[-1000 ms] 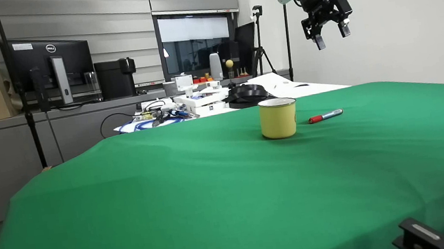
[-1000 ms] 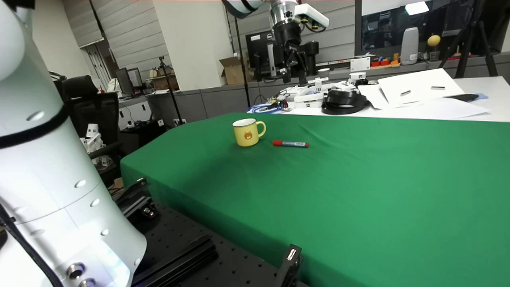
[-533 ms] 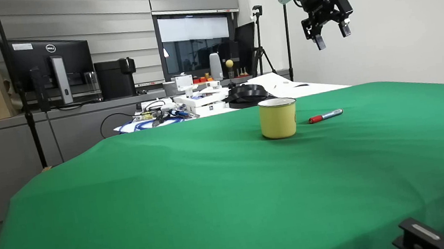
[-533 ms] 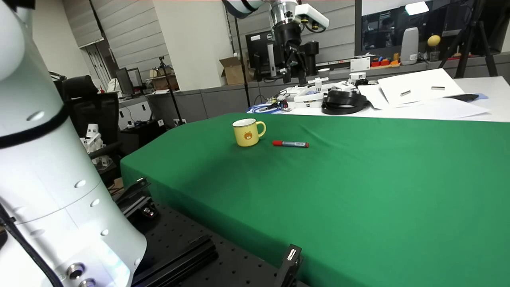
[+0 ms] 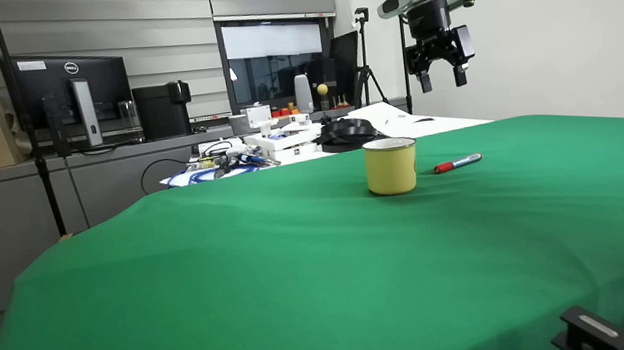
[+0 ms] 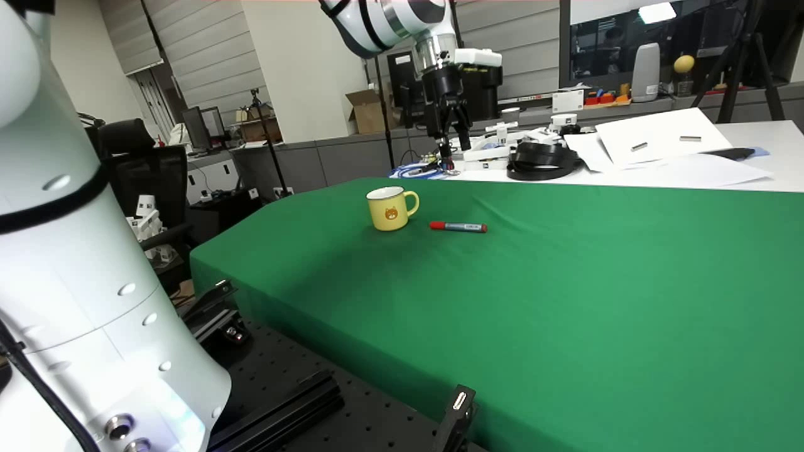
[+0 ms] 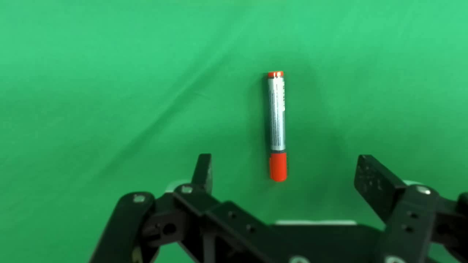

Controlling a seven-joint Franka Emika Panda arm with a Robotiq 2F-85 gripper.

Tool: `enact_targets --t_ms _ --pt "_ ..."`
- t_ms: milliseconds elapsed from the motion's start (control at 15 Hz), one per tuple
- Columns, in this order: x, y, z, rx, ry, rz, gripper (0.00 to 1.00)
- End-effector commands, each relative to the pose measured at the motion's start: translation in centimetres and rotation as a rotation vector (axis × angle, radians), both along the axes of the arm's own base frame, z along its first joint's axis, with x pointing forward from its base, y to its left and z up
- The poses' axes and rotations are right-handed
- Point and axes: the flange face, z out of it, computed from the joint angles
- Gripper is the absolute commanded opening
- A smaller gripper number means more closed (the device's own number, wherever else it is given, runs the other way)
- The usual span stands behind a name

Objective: Put the marker in the mug

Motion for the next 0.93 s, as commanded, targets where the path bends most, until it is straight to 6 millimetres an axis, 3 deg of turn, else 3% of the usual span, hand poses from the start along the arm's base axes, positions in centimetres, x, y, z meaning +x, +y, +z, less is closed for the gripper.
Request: enact_targets --t_ms 0,400,867 --pt "-1.9 0.9 -1.2 0.049 -0.040 0.037 1.00" --pt "-3.7 0.9 -5.3 0.132 -0.066 0.060 1.00" --pt "-3.6 0.8 -8.2 0.151 -0.129 0.068 1.00"
